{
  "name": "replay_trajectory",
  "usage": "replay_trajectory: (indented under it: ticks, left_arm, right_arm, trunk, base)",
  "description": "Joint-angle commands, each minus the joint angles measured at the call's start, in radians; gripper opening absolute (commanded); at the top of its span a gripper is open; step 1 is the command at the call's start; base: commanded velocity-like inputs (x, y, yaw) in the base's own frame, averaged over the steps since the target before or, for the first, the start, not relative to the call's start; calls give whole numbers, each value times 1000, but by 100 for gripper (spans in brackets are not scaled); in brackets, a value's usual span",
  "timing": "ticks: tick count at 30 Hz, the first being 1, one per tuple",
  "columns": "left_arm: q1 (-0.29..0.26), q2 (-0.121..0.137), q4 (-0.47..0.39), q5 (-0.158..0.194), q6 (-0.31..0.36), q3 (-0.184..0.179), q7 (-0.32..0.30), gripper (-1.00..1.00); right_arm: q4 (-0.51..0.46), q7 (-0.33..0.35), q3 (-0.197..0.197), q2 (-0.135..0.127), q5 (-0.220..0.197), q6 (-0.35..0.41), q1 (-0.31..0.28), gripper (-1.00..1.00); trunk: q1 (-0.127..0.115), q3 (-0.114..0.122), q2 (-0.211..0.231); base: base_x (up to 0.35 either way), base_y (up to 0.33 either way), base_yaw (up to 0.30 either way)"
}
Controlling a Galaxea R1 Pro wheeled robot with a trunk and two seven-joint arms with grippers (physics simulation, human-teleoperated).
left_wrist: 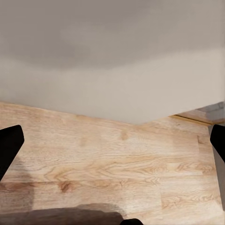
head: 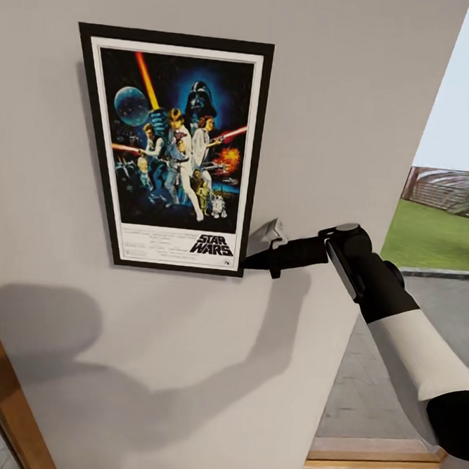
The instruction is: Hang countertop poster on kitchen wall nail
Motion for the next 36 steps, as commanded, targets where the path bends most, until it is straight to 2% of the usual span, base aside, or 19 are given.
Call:
replay_trajectory:
  ticks: [1,36]
  left_arm:
    - [-1,0,2,-2,-6,2,-2,100]
    - [-1,0,2,-2,-6,1,-2,100]
  right_arm:
    - [0,0,2,-1,-6,9,-1,-100]
    - [3,0,2,-1,-6,2,11,-100]
  trunk:
    - [0,0,-1]
    - [0,0,-1]
  base:
    - [0,0,0]
    - [0,0,0]
